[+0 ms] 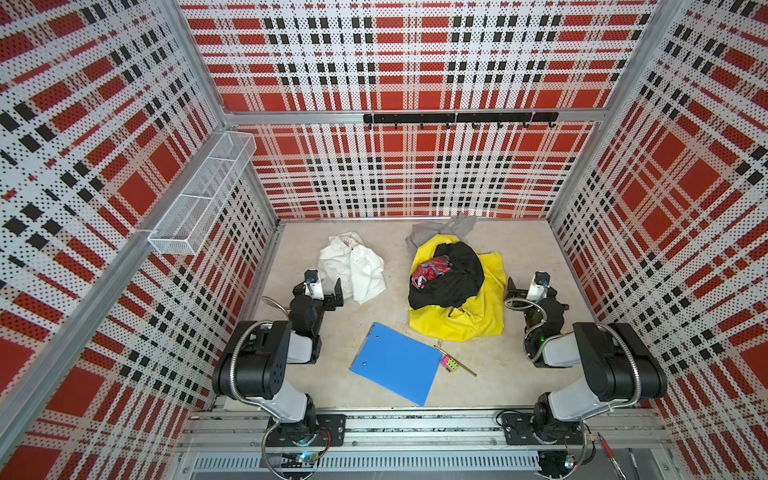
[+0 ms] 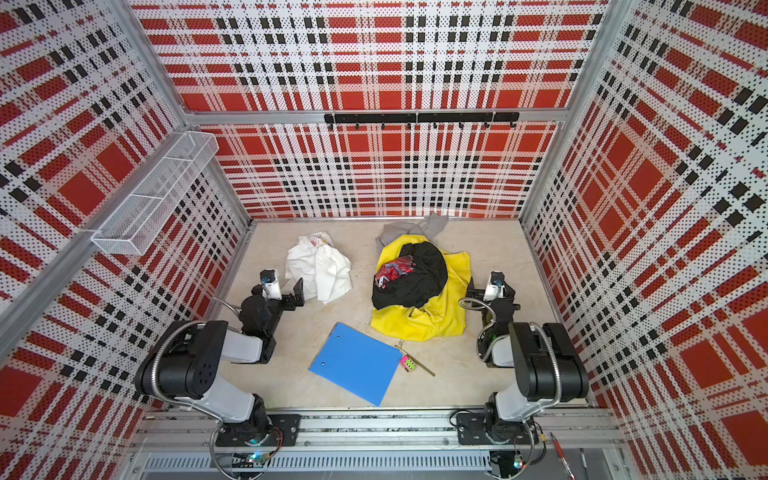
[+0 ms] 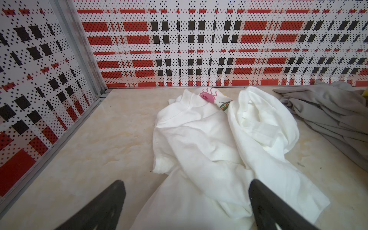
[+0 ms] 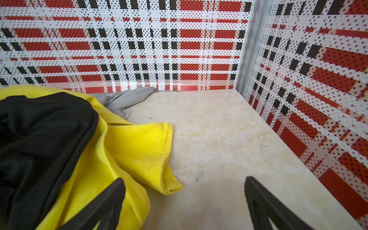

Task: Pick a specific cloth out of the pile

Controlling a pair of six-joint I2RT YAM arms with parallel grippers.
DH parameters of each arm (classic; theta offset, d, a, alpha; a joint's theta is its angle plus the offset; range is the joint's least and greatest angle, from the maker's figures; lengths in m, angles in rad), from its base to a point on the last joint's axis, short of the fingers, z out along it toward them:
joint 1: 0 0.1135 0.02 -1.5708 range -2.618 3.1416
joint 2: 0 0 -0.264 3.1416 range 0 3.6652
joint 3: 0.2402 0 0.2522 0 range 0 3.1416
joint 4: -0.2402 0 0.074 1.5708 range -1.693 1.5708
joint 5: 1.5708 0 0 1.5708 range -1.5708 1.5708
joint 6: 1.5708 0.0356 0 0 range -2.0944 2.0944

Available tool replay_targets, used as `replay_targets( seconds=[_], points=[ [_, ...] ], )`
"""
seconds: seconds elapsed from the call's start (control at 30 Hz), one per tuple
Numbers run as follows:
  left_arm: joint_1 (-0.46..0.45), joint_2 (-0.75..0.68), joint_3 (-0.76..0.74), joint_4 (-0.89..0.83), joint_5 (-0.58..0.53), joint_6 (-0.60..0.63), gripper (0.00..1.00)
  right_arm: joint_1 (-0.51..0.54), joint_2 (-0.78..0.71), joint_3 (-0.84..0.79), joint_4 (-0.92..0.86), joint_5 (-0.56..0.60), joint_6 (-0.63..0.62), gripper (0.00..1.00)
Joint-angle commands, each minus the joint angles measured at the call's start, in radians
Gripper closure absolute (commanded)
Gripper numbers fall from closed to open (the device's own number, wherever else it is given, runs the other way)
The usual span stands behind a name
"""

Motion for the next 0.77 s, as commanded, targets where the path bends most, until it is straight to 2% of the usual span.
replay_targets(
  seconds=[0.0,0.73],
  points=[
    [0.007,-0.016,0.017,0.009,0.012,-0.011,0.01,-0.001,0.001,0.033,0.005,-0.045,-0.011,0.00],
    [0.007,-0.016,0.016,0.008,0.012,-0.011,0.01,-0.001,0.000,0.032,0.002,-0.045,-0.011,0.00]
  ],
)
